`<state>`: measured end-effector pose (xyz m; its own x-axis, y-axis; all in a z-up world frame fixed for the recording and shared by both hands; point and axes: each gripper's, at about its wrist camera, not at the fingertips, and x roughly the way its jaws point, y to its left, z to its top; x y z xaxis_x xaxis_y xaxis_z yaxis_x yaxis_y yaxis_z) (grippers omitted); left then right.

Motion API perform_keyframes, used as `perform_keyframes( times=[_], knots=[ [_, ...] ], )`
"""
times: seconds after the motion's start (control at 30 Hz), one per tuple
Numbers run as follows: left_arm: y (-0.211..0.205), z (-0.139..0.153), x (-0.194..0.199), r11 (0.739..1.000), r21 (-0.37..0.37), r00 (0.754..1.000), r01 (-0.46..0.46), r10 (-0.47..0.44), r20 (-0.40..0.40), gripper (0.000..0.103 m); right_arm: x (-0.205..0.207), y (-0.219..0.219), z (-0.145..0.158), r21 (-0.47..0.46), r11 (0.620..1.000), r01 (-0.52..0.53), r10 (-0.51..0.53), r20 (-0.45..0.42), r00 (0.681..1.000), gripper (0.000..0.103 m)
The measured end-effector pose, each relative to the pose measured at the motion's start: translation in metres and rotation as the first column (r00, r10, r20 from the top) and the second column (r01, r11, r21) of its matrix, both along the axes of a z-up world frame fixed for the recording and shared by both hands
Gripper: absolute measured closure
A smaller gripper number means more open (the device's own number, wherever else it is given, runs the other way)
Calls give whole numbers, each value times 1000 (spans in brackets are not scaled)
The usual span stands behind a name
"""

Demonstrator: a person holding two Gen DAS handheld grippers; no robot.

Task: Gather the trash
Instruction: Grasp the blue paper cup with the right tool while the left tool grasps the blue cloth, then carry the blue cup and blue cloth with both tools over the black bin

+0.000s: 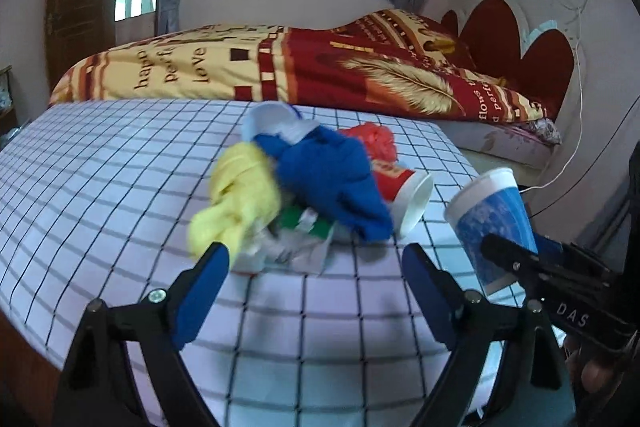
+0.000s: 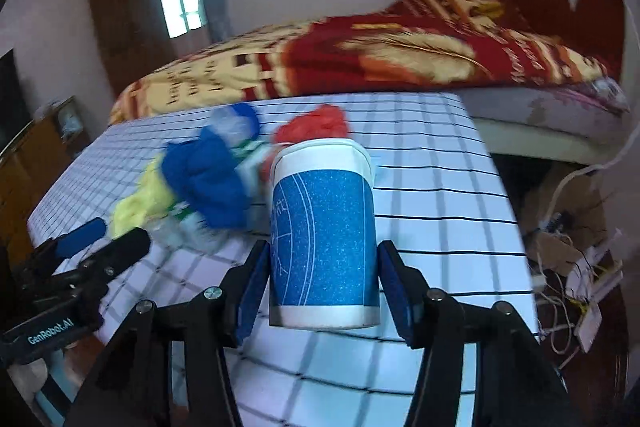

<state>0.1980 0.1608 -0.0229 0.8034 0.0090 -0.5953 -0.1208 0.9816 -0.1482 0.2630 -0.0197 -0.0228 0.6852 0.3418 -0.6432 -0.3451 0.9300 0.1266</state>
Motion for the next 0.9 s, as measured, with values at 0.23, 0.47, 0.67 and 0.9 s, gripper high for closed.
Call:
perform_keyframes(
  times=[0.23,0.47,0.67,0.9],
  knots=[
    [-10,1,51,1000,11,998,-16,16,-63,14,43,-17,-3,17,998,57,-56,-32,998,46],
    [-8,-7,74,996,46,992,-72,77,-102,28,60,-17,-6,24,999,38,-37,-37,999,46],
    [-7,-5,64,998,26,996,-51,53,-68,69,55,-23,-10,34,999,36,-35,-40,999,46],
    [-14,11,32,999,52,1000,-14,14,-2,70,45,-32,-7,47,998,47,-45,-36,998,46]
  ],
)
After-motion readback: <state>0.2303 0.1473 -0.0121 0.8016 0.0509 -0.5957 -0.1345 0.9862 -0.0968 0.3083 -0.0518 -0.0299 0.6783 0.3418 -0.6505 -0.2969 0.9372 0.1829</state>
